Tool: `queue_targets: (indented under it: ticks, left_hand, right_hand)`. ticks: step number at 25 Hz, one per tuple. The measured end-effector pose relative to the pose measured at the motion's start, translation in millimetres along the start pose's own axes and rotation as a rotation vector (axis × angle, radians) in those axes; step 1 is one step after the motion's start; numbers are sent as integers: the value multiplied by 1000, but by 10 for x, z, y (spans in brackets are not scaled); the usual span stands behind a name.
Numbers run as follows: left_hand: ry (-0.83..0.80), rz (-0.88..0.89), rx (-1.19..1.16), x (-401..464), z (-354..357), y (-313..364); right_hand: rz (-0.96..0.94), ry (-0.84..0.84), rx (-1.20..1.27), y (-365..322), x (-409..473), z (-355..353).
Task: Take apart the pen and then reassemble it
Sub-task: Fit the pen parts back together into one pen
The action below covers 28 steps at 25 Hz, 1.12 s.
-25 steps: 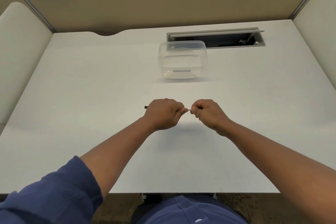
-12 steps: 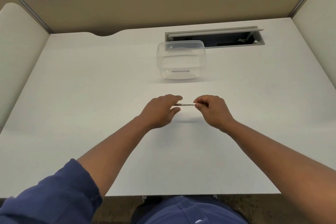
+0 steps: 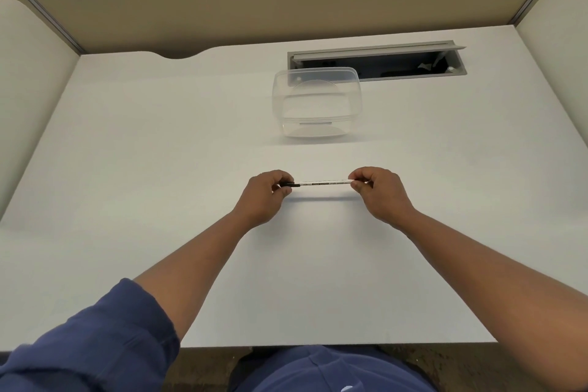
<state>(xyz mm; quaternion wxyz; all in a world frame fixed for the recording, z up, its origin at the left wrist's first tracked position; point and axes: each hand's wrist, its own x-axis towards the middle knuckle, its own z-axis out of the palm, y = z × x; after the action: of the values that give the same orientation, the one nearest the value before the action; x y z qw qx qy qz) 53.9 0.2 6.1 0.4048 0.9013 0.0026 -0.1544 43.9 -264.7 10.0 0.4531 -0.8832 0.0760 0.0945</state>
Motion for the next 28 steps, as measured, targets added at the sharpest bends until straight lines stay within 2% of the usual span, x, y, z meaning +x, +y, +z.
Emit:
queue_targets:
  ticks: [6,11,28]
  left_hand:
    - [26,18,93,132,53,-49]
    - [12,-15,138,176,88,-69]
    - [20,9,155,221,151,-191]
  right_hand:
    - [-80,-36,-217,146,181,91]
    - [-78,-59,-304,237,310,160]
    - [-39,-92,-329,302,341,220]
